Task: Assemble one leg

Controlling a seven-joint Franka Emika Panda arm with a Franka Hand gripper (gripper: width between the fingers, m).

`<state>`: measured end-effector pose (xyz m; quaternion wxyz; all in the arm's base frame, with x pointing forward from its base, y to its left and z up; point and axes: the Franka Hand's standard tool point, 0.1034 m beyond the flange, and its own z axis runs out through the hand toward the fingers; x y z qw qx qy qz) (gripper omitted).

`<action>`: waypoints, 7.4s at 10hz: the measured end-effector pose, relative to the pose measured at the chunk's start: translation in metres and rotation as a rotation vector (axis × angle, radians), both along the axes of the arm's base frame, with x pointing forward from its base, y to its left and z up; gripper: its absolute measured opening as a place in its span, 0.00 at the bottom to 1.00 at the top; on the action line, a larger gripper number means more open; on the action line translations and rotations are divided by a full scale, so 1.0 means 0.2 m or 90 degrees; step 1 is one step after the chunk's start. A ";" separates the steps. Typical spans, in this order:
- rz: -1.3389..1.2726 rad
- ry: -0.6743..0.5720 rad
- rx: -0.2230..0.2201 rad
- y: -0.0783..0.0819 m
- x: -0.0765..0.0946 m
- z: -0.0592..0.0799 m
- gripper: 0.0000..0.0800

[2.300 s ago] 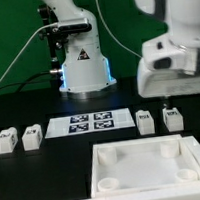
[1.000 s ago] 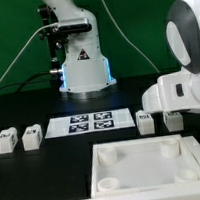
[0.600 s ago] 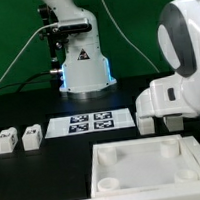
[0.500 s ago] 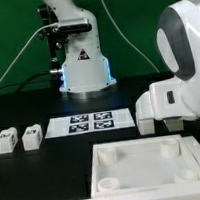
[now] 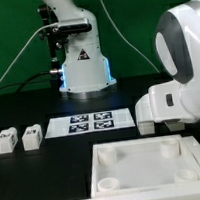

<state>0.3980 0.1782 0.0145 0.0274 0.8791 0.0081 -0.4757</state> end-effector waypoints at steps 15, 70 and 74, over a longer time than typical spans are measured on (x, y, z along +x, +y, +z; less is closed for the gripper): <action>-0.006 -0.218 0.040 -0.08 0.21 0.38 0.37; 0.064 -0.975 0.145 -0.31 1.05 0.41 0.37; 0.069 -0.980 0.145 -0.32 1.07 0.41 0.37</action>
Offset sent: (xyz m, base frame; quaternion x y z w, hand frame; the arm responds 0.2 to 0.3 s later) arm 0.0000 0.0000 0.0000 0.0000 0.0000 0.0000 1.0000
